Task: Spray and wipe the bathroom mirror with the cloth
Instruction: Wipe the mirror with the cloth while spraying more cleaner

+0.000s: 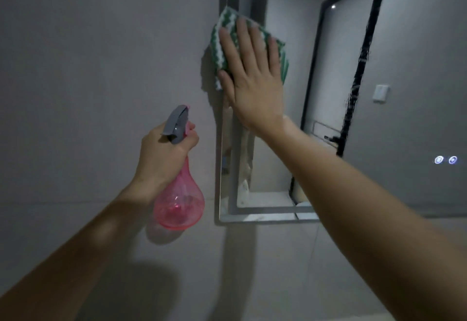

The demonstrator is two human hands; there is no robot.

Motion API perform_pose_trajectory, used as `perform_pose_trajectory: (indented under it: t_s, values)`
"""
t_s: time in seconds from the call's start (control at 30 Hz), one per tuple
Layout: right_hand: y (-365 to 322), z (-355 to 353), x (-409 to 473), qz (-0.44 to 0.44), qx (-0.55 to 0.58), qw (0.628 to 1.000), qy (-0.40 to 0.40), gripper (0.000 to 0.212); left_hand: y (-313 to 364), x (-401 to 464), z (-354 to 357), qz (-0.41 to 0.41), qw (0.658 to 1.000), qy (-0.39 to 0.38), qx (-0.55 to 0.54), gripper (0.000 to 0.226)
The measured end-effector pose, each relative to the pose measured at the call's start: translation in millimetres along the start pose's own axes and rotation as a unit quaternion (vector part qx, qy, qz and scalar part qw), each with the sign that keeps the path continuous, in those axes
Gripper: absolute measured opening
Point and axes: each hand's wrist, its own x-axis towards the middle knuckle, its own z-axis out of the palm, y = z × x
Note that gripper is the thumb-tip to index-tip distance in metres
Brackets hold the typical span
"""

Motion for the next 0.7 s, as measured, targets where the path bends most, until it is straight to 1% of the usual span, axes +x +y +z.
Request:
perform_pose_trajectory:
  t_s: [0.2, 0.27, 0.37, 0.47, 0.53, 0.63, 0.7]
  values:
    - [-26.9, 14.0, -81.9, 0.022, 0.013, 0.999, -0.029, 0.053, -22.8, -27.0, 12.6, -0.043, 0.999, -0.014, -0.01, 0.025]
    - [-34.5, 16.4, -106.6, 0.038, 0.023, 0.998, -0.039, 0.052, -31.3, -33.5, 15.0, -0.051, 0.999, -0.011, -0.015, 0.024]
    - [-46.2, 19.6, -148.4, 0.053, 0.035, 0.996, -0.056, 0.051, -44.6, -42.3, 15.9, -0.061, 0.998, 0.002, -0.023, 0.016]
    - [-57.1, 24.5, -197.3, 0.056, 0.036, 0.995, -0.081, 0.054, -58.0, -52.3, 16.3, -0.054, 0.998, 0.009, -0.011, 0.019]
    - [-63.7, 27.5, -226.2, 0.058, 0.034, 0.993, -0.093, 0.056, -68.4, -58.4, 17.1, -0.063, 0.998, 0.005, -0.011, 0.017]
    - [-68.9, 31.0, -252.6, 0.059, 0.03, 0.993, -0.102, 0.057, -82.7, -66.3, 22.7, -0.088, 0.996, 0.005, -0.027, 0.019]
    - [-69.2, 32.4, -260.8, 0.057, 0.028, 0.993, -0.102, 0.057, -89.3, -72.1, 29.2, -0.094, 0.995, 0.01, -0.035, 0.016]
